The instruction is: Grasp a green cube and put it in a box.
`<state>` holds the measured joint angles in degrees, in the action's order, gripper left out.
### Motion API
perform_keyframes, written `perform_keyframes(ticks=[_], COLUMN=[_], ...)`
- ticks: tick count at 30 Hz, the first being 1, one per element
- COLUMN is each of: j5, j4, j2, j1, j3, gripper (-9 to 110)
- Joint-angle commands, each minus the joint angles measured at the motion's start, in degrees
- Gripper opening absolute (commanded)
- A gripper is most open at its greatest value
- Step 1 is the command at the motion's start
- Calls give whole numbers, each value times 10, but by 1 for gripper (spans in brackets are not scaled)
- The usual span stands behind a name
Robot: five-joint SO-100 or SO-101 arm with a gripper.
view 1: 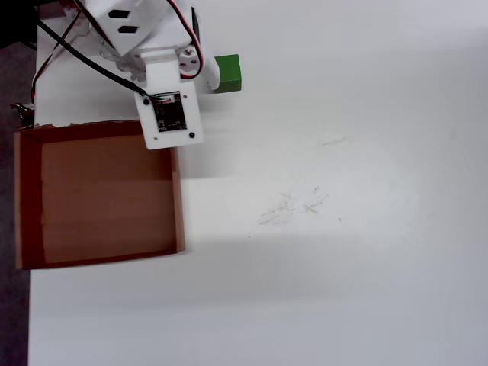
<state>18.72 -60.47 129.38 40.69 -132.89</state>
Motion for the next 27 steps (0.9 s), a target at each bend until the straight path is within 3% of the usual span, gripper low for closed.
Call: perform_keyframes(ticks=[1,11,27], j5=[-40,-113,-113], j4=[41,101,171], j2=[-4,-30,-78], j1=[38,137,157], j3=[19,-39,-100], gripper=[24,25,24])
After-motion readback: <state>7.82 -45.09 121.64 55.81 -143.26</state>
